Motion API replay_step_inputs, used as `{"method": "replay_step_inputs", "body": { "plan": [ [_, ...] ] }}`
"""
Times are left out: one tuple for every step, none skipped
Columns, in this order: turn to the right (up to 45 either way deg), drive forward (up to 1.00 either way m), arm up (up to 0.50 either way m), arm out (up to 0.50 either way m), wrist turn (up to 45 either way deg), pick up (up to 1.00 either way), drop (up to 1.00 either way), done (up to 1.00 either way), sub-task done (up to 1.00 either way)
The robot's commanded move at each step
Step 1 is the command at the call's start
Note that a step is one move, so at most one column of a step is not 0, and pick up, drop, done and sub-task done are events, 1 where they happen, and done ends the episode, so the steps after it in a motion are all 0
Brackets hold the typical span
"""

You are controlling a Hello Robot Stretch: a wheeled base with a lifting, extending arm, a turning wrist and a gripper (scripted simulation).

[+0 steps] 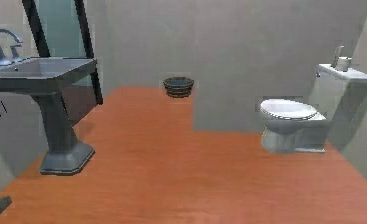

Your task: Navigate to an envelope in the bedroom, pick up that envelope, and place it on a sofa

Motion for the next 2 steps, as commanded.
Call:
{"method": "replay_step_inputs", "body": {
  "plan": [
    [-12.0, 0.00, 0.00, 0.00, 0.0, 0.00, 0.00, 0.00, 0.00],
    [0.0, 1.00, 0.00, 0.00, 0.0, 0.00, 0.00, 0.00, 0.00]
  ]
}}
